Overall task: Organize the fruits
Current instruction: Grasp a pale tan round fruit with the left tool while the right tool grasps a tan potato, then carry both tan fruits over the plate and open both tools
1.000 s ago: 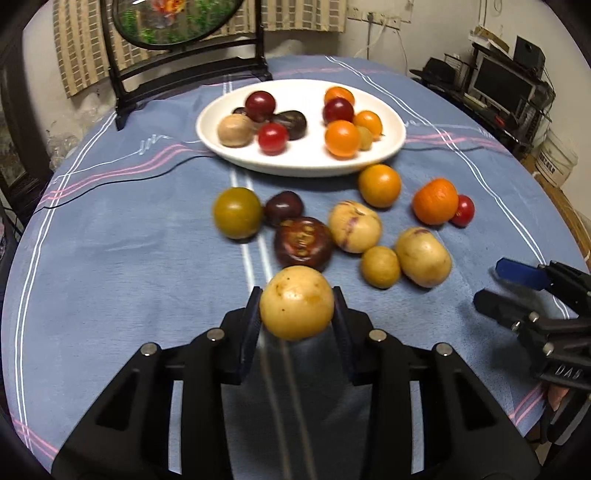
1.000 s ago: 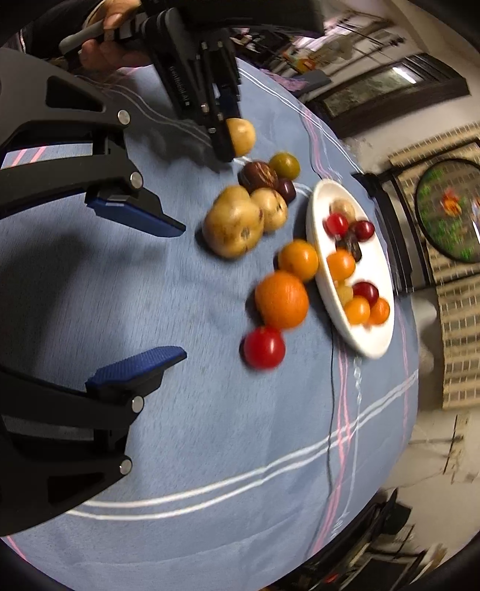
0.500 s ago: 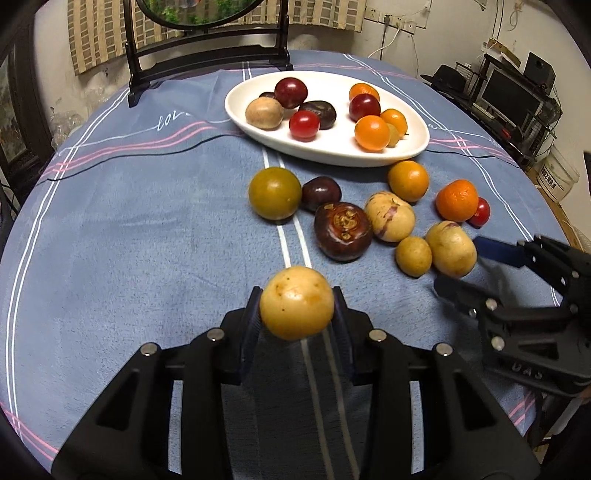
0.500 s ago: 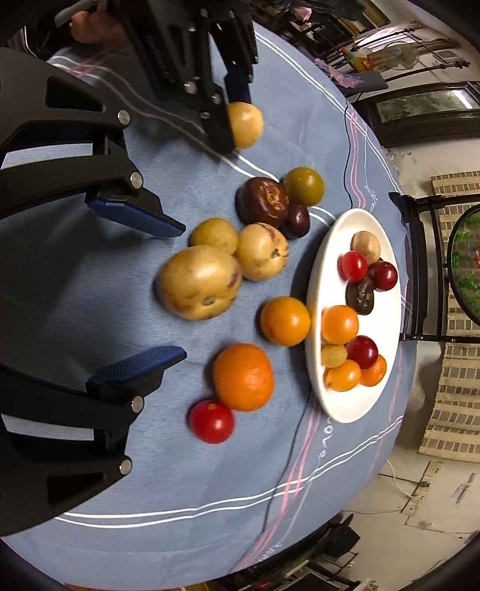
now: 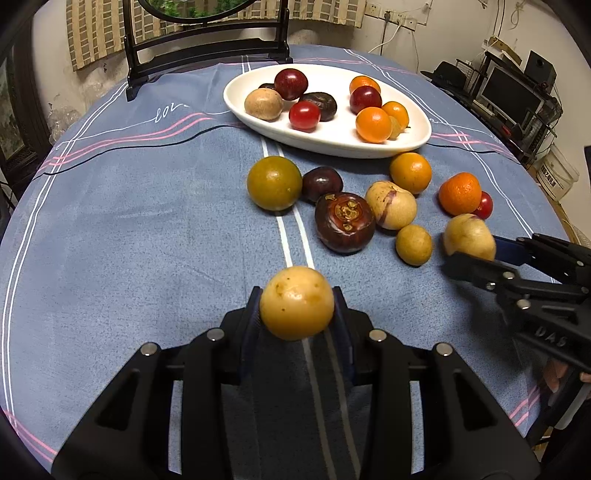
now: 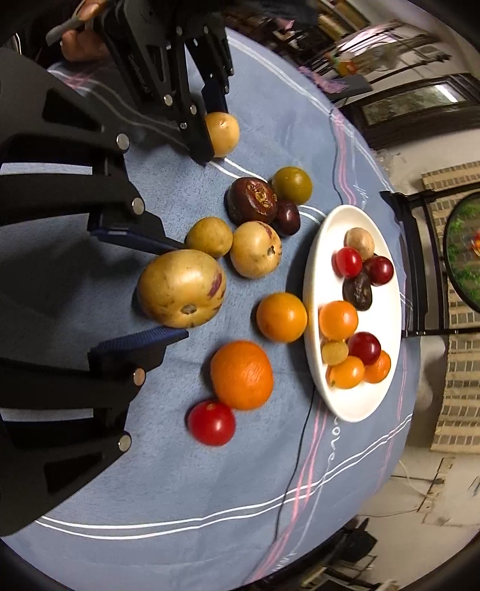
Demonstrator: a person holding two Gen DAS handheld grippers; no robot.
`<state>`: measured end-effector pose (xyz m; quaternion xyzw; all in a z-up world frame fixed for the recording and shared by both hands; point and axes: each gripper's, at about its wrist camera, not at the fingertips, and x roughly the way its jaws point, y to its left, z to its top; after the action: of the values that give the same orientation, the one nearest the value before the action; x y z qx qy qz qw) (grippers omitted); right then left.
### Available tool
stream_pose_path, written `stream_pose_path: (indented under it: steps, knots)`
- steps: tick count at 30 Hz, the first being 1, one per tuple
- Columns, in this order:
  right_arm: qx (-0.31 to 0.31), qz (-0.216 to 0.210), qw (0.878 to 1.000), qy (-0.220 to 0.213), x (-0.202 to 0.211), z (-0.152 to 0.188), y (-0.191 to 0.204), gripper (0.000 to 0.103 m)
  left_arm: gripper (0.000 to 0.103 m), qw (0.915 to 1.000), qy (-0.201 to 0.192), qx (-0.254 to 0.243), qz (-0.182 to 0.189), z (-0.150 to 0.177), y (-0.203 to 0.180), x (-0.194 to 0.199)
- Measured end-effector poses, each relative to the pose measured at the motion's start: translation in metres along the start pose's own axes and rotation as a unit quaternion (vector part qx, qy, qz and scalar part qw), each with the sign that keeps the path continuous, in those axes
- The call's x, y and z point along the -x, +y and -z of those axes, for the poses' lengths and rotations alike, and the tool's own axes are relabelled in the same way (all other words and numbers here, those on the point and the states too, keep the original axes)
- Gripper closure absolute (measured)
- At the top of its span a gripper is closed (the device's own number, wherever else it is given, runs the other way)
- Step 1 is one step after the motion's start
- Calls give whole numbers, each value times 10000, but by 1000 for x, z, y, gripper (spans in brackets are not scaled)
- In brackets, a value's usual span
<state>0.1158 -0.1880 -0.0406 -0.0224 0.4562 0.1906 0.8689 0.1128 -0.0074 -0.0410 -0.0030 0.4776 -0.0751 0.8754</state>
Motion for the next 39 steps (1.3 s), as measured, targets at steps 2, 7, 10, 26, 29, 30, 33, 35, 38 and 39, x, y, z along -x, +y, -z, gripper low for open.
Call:
stream_pose_path:
  steps: [2, 7, 10, 26, 29, 30, 33, 35, 38, 39]
  knots:
    - [-53, -25, 10000, -47, 5, 2, -5, 63, 66, 10000, -7, 6, 8, -1, 0, 2]
    - [-167, -105, 9994, -275, 25, 5, -13, 63, 66, 9999, -118, -58, -18, -6, -3, 12]
    - [-167, -160, 9988, -430, 35, 1, -16, 63, 66, 9998, -191, -106, -12, -12, -4, 19]
    - [13, -249, 9959, -867, 33, -84, -25, 63, 66, 9981, -539, -311, 14, -116, -16, 10]
    - [49, -246, 9961, -840, 19, -107, -26, 63, 66, 9987, -458, -209, -26, -137, -11, -9]
    - [54, -241, 9963, -829, 12, -116, -26, 63, 66, 9989, -428, -184, -13, -140, -9, -13]
    - [-25, -329, 9969, -712, -10, -139, -29, 63, 66, 9995, -304, -85, 53, -156, -4, -34]
    - [-61, -324, 9975, -618, -27, -152, -30, 62, 66, 9997, -220, -23, 56, -165, -2, -46]
    - [-8, -289, 9982, -516, -47, -164, -25, 62, 66, 9999, -111, 20, 68, -174, 1, -63]
    - [2, -293, 9984, -491, -52, -166, -24, 62, 66, 9999, -97, 40, 79, -177, 2, -68]
